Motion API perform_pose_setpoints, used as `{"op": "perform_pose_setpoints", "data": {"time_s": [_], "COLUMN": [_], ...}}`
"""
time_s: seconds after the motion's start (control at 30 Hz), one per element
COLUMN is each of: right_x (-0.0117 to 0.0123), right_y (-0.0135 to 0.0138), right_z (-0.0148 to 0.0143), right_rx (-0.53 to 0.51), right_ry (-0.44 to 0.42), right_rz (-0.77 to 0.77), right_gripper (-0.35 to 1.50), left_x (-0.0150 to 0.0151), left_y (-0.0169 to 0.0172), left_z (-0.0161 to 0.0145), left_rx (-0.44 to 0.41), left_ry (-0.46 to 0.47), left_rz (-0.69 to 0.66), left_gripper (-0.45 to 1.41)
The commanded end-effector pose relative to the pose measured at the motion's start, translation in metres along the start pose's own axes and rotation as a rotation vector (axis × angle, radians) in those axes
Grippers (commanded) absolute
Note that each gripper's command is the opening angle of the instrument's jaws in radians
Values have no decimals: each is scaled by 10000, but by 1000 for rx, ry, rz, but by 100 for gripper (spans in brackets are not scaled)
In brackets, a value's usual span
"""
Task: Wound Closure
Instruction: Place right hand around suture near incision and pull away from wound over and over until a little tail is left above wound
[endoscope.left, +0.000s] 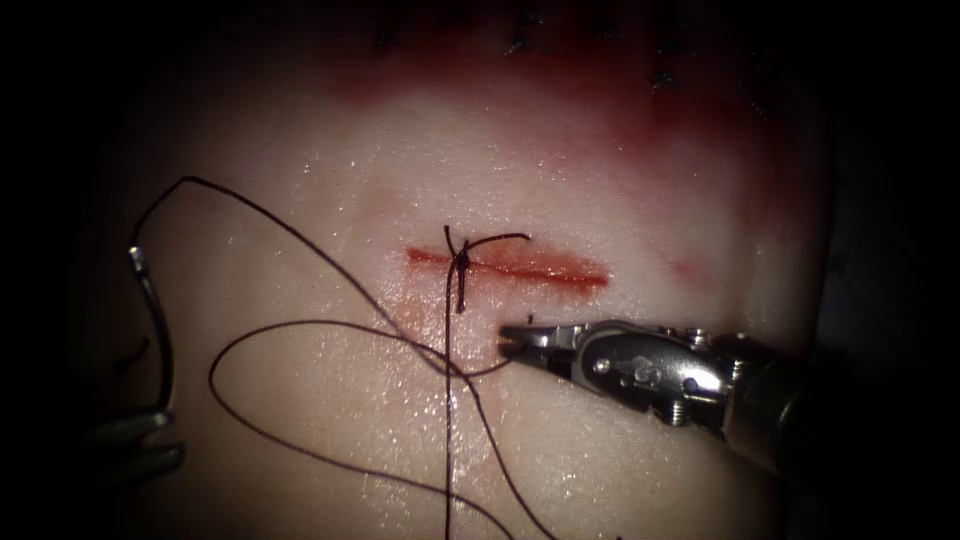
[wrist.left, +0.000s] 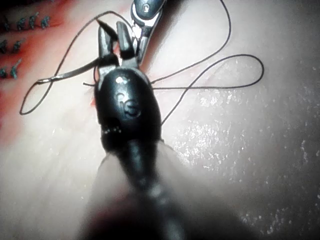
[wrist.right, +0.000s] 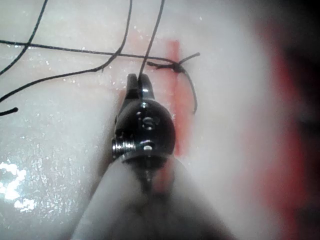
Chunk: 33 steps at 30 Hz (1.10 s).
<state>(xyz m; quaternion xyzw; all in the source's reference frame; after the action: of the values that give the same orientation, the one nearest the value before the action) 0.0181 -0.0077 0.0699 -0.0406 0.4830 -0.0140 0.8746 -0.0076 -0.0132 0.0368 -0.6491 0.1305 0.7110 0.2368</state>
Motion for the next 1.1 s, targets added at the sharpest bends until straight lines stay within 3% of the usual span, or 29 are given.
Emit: {"op": "perform_pose_setpoints", "data": {"time_s": [0.03, 0.23, 0.43, 0.53, 0.67, 0.7, 0.77, 0.9, 1.0, 1.03, 1.07, 1.1], "right_x": [-4, -13, 8, 26, 74, 74, 110, 134, 147, 147, 147, 144], "right_y": [3, -12, -59, -87, -156, -156, -194, -212, -210, -194, -194, -185], "right_z": [5, -25, -54, -65, -79, -79, -77, -69, -61, -56, -56, -56], "right_rx": [10, 29, 43, 60, 132, 132, 181, 207, 192, 134, 134, 92], "right_ry": [-2, 12, 28, 43, 75, 75, 121, 140, 161, 150, 150, 138], "right_rz": [-3, 10, 11, 11, 35, 35, 53, 49, 57, 78, 78, 91], "right_gripper": [-35, -35, -35, -35, -35, -35, -35, -35, -35, 89, 89, 116], "left_x": [-5, -8, -21, -29, -42, -42, -48, -51, -52, -53, -53, -53], "left_y": [0, 5, 23, 32, 51, 51, 60, 62, 60, 55, 55, 52], "left_z": [6, 7, 18, 24, 32, 32, 33, 31, 28, 22, 22, 20], "left_rx": [-1, 2, -9, -21, -38, -38, -46, -46, -50, -56, -56, -53], "left_ry": [2, 3, -8, -14, -19, -19, -25, -23, -21, -21, -21, -25], "left_rz": [-2, 4, 0, -1, -16, -16, -23, -26, -26, -29, -29, -30], "left_gripper": [-35, -35, -35, -35, -35, -35, -35, -35, -35, -35, -35, -35]}}
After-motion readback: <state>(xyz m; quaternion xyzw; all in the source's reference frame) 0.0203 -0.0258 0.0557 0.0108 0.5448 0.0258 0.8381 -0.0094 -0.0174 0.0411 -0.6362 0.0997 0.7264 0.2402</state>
